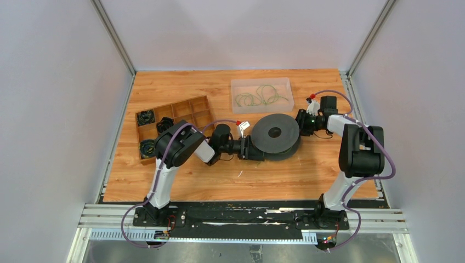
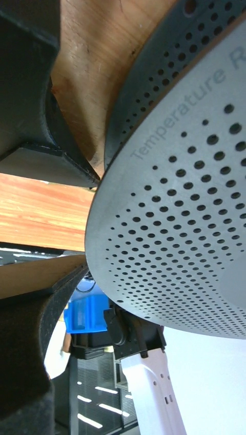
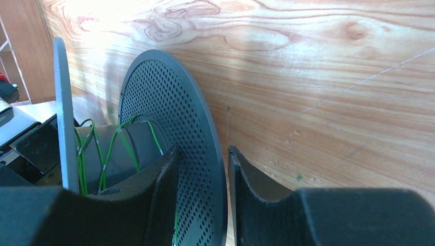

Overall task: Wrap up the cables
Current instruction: Wrap the cable around the cable reel.

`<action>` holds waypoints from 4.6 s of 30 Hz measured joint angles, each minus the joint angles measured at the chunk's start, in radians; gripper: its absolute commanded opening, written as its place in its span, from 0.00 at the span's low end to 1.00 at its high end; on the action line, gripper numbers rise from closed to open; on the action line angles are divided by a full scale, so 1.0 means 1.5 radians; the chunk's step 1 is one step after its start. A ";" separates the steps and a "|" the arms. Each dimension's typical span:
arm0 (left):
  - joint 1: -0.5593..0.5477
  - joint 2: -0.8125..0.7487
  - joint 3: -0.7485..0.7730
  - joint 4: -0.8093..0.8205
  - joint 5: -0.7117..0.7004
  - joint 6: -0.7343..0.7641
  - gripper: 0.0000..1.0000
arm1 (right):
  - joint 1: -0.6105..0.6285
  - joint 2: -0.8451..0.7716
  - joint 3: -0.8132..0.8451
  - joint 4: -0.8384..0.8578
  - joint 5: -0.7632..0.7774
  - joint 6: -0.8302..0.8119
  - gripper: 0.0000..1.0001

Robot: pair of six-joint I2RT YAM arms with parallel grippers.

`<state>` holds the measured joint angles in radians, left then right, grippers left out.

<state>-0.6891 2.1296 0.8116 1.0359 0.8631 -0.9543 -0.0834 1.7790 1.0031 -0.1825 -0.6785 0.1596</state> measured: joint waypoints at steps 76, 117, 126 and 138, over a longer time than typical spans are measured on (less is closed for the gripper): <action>-0.208 -0.082 0.421 -0.841 -0.250 0.479 0.06 | 0.030 -0.125 -0.098 0.099 0.070 0.069 0.01; -0.239 -0.026 0.569 -0.926 -0.330 0.516 0.54 | 0.046 -0.144 -0.108 0.142 0.095 0.069 0.01; -0.243 -0.024 0.586 -0.942 -0.343 0.529 0.59 | 0.046 -0.144 -0.108 0.154 0.099 0.069 0.01; -0.245 -0.024 0.588 -0.917 -0.294 0.524 0.62 | 0.046 -0.141 -0.108 0.155 0.097 0.057 0.01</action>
<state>-1.0573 2.0937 1.6932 -0.3389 0.4217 -0.1677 -0.0147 1.5681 0.8417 0.0498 -0.5327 0.2455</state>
